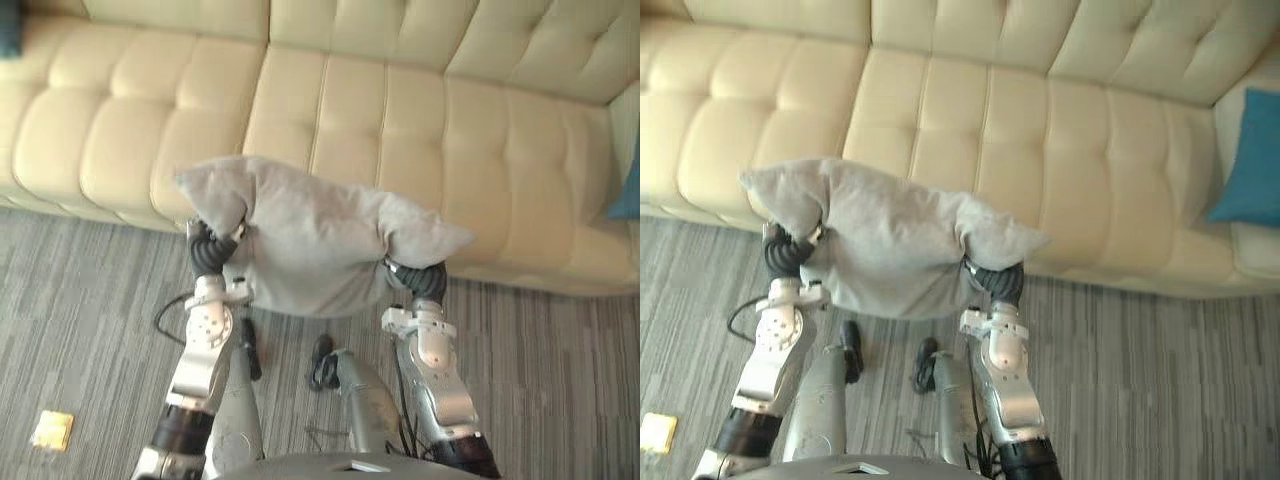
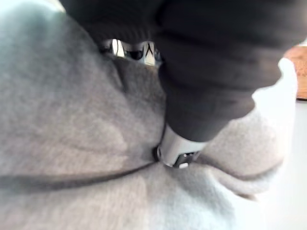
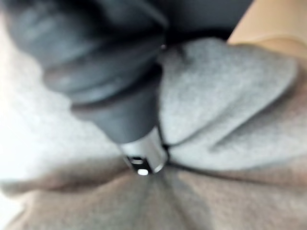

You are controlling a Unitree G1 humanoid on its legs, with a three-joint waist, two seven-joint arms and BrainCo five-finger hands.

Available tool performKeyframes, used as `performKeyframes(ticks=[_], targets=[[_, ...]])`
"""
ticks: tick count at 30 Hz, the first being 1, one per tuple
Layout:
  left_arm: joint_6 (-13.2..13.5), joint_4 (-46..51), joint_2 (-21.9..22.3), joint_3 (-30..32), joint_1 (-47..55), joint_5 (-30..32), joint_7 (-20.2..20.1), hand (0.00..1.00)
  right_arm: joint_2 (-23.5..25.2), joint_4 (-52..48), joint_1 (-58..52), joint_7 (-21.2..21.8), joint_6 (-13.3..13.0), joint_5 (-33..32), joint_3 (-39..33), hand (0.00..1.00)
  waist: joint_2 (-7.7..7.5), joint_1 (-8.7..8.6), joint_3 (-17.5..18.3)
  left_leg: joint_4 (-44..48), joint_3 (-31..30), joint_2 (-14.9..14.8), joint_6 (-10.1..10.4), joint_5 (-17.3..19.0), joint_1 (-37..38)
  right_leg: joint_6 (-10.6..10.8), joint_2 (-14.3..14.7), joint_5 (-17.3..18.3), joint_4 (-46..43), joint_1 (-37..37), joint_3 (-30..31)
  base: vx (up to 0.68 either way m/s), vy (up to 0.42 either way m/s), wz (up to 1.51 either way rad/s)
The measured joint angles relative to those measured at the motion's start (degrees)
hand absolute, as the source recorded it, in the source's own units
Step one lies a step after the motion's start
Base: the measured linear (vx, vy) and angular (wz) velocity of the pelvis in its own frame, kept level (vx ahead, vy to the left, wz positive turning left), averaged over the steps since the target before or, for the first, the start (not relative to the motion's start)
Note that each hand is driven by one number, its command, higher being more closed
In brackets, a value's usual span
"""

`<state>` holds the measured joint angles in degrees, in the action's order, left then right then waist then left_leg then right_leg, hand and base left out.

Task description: Pick up cushions and gather them together orderly.

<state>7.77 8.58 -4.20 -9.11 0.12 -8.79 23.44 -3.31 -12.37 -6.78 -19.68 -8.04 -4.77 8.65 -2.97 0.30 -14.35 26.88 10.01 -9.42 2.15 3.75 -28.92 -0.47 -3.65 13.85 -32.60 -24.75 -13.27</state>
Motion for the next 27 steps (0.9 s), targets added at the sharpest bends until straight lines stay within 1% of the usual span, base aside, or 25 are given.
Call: performKeyframes(ticks=[2, 4, 5, 6, 8, 10, 12, 14, 16, 18, 19, 20, 22, 23, 25, 26, 27], targets=[[0.42, 2.11, 0.01, 0.01, 3.67, 0.01, -0.38, 1.00, -0.64, -2.58, -2.11, 1.20, -0.03, 0.27, 0.45, 1.00, -0.05, 0.41, 2.12, -1.57, 0.07, 0.36, 0.13, 0.30, 2.85, 0.17, -0.01, 0.11, 1.54, 2.99, -0.15, 0.10, 0.006, 0.06], [1.44, 3.92, 0.03, 0.01, 7.40, 0.01, -1.32, 1.00, -0.81, -3.72, -3.25, 2.48, -0.37, 0.75, 0.43, 1.00, -0.13, 0.81, 4.81, -4.13, 0.21, 0.89, 0.26, 0.22, 7.06, 0.18, -0.10, 0.12, 3.93, 7.11, -0.33, 0.10, 0.000, 0.07], [1.48, 4.20, 0.03, 0.01, 7.92, 0.01, -1.44, 1.00, -0.77, -3.92, -3.55, 2.64, -0.37, 0.75, 0.43, 1.00, -0.14, 0.95, 5.33, -4.50, 0.23, 1.01, 0.33, 0.17, 7.59, 0.18, -0.12, 0.12, 4.29, 7.68, -0.34, 0.09, -0.011, 0.09], [2.01, 4.47, 0.07, 0.02, 9.46, 0.02, -2.03, 1.00, -0.69, -4.80, -4.95, 3.28, -0.37, 1.70, 0.45, 1.00, -0.18, 1.29, 7.32, -6.25, 0.18, 1.41, 0.46, -0.24, 9.57, 0.18, -0.15, 0.08, 5.77, 9.62, -0.60, 0.06, -0.013, 0.09], [2.25, 4.54, 0.20, 0.06, 11.13, 0.00, -2.67, 1.00, -0.62, -4.83, -6.02, 4.17, -0.45, 2.92, 0.40, 1.00, -0.17, 1.23, 9.51, -8.58, -0.18, 2.08, 0.63, -0.99, 11.43, 0.19, -0.24, -0.12, 7.56, 11.47, -1.15, 0.08, -0.015, 0.14], [2.28, 4.55, 0.48, 0.11, 12.59, 0.00, -2.99, 1.00, -0.56, -4.79, -6.57, 4.59, -0.45, 2.98, 0.41, 1.00, -0.15, 1.23, 10.69, -10.65, -0.48, 2.49, 0.65, -1.86, 13.28, 0.40, -0.19, -0.75, 9.33, 13.22, -1.53, 0.10, -0.011, 0.12], [2.29, 4.56, 1.10, 0.17, 13.75, -0.04, -3.20, 1.00, -0.55, -4.78, -6.58, 4.71, -0.45, 3.00, 0.41, 1.00, -0.12, 1.34, 10.93, -11.44, -0.59, 2.62, 0.72, -2.17, 14.38, 0.36, -0.04, -1.09, 10.48, 14.66, -1.67, 0.09, -0.004, 0.05], [2.29, 4.56, 1.47, 0.18, 14.70, -0.15, -3.82, 1.00, -0.57, -4.75, -6.59, 4.77, -0.45, 3.00, 0.41, 1.00, -0.05, 1.48, 10.89, -9.93, -0.78, 2.48, 0.58, -1.53, 14.08, 0.36, 0.05, -1.11, 10.62, 15.23, -1.81, 0.03, 0.012, 0.03], [2.27, 4.52, 1.55, 0.16, 15.47, -0.66, -4.33, 1.00, -0.67, -4.74, -6.60, 4.77, -0.45, 2.99, 0.40, 1.00, 0.51, 1.37, 10.47, -3.99, -1.50, 1.89, 0.34, -0.47, 11.83, 0.40, 0.09, -1.07, 10.24, 16.41, -2.63, 0.01, 0.039, 0.12], [2.27, 4.50, 1.55, 0.16, 15.56, -1.21, -4.65, 1.00, -0.73, -4.76, -6.58, 4.75, -0.47, 2.97, 0.39, 1.00, 0.74, 1.29, 10.35, -0.80, -1.10, 1.49, 0.41, -0.35, 10.33, 0.60, -0.19, -0.65, 10.39, 17.13, -3.41, -0.05, 0.069, 0.25], [2.31, 4.51, 1.55, 0.18, 15.60, -1.24, -4.86, 1.00, -0.75, -4.77, -6.58, 4.73, -0.48, 2.96, 0.38, 1.00, 1.06, 1.38, 10.24, -0.15, -0.05, 1.11, 0.24, 0.47, 9.80, 0.30, -0.44, -0.04, 10.12, 17.50, -4.13, -0.10, 0.129, 0.42], [2.37, 4.51, 1.78, 0.15, 15.85, -2.03, -5.17, 1.00, -1.05, -4.78, -6.56, 4.73, -0.50, 2.92, 0.27, 1.00, 2.27, 1.29, 10.09, -0.93, 2.49, 0.02, -1.00, 4.33, 10.04, -0.21, -0.31, 1.12, 9.56, 17.83, -5.07, -0.08, 0.132, 0.39], [2.46, 4.37, 1.80, 0.21, 16.53, -2.38, -5.29, 1.00, -1.46, -4.80, -6.57, 4.75, -0.47, 2.94, 0.47, 1.00, 2.12, 1.68, 10.05, -1.27, 5.71, -0.28, -0.78, 5.01, 10.02, 0.20, -1.58, 1.64, 9.21, 17.38, -4.89, -0.03, 0.146, 0.33], [2.47, 4.37, 1.79, 0.22, 16.72, -2.38, -5.46, 1.00, -1.71, -4.80, -6.37, 4.74, -0.47, 2.95, 0.47, 1.00, 2.14, 1.89, 10.08, -2.64, 7.47, 0.52, -0.68, 4.78, 9.69, 0.31, -2.74, 1.66, 9.39, 16.60, -4.71, 0.02, 0.150, 0.39], [2.47, 4.37, 1.78, 0.24, 16.71, -2.38, -5.46, 1.00, -1.71, -4.79, -6.12, 4.71, -0.46, 2.93, 0.47, 1.00, 2.26, 1.73, 10.07, -4.38, 7.82, 1.77, -0.72, 2.70, 9.21, 1.02, -3.56, 1.14, 10.23, 16.19, -4.71, 0.04, 0.126, 0.35], [2.47, 4.37, 1.78, 0.28, 16.71, -2.38, -5.46, 1.00, -1.74, -4.77, -5.85, 4.69, -0.45, 2.94, 0.47, 1.00, 2.25, 1.90, 10.08, -5.10, 7.89, 2.59, -1.24, 2.09, 9.02, 1.34, -4.01, 0.60, 11.21, 15.96, -4.71, 0.09, 0.148, 0.21], [2.47, 4.34, 1.77, 0.51, 16.70, -2.37, -5.45, 1.00, -1.73, -4.59, -4.95, 4.68, -0.38, 2.95, 0.51, 1.00, 2.31, 2.13, 10.10, -4.78, 7.85, 2.94, -2.08, 1.36, 8.12, 1.57, -4.02, -0.89, 13.49, 15.99, -4.68, 0.11, 0.149, 0.11]])
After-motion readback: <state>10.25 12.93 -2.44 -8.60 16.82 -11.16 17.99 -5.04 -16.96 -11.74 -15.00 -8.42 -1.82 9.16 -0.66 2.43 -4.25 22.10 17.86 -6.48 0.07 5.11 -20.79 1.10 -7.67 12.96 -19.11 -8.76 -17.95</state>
